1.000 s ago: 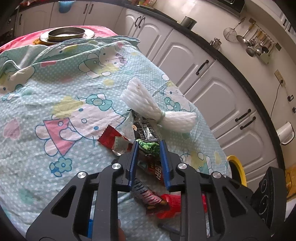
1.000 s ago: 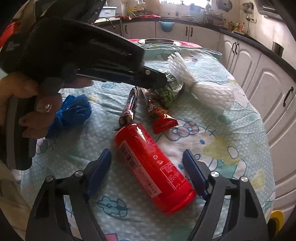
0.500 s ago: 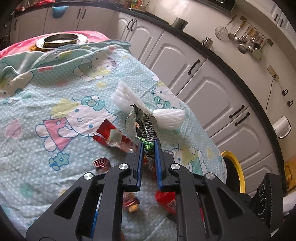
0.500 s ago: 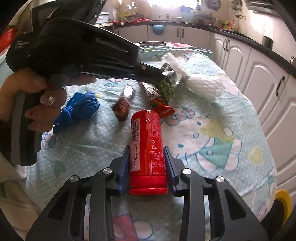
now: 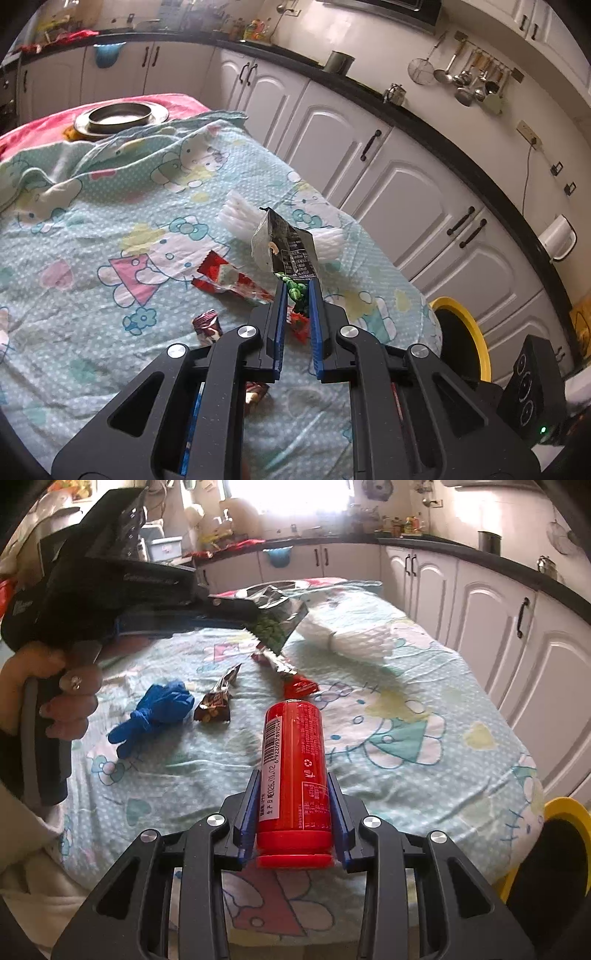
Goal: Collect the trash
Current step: 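Lift and carry the packet and red can over the trash bin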
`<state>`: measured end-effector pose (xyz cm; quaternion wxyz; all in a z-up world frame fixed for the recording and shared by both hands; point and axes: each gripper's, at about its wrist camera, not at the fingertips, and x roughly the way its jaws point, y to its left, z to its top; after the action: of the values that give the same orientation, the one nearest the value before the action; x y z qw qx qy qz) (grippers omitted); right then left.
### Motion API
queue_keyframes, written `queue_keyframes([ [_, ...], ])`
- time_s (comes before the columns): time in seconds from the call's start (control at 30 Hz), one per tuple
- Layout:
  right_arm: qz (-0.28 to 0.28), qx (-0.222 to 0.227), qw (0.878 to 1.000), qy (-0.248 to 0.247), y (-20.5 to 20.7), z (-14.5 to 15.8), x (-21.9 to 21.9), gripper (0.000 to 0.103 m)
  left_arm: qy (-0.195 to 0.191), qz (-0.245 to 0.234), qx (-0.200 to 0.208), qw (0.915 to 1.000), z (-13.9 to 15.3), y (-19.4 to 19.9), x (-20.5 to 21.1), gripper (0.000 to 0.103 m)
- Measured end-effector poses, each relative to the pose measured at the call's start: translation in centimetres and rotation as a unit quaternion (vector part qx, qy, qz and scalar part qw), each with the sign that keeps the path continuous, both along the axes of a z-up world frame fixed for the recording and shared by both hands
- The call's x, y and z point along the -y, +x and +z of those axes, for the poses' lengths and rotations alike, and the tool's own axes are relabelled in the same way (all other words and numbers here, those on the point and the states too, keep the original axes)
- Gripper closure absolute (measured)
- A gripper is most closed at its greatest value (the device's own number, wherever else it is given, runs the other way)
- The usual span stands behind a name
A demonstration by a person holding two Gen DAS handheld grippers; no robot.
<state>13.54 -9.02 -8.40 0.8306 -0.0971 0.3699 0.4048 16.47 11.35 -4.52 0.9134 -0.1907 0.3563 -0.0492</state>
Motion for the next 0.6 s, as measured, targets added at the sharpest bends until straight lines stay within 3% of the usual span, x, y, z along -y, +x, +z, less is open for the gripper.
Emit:
queue_keyframes([
  [0.6, -0.085, 0.028, 0.995, 0.046, 0.9, 4.2, 6.5, 0.071, 0.023, -0.061, 0.037, 0.9972, 2.9, -0.7, 6.1, 0.096],
])
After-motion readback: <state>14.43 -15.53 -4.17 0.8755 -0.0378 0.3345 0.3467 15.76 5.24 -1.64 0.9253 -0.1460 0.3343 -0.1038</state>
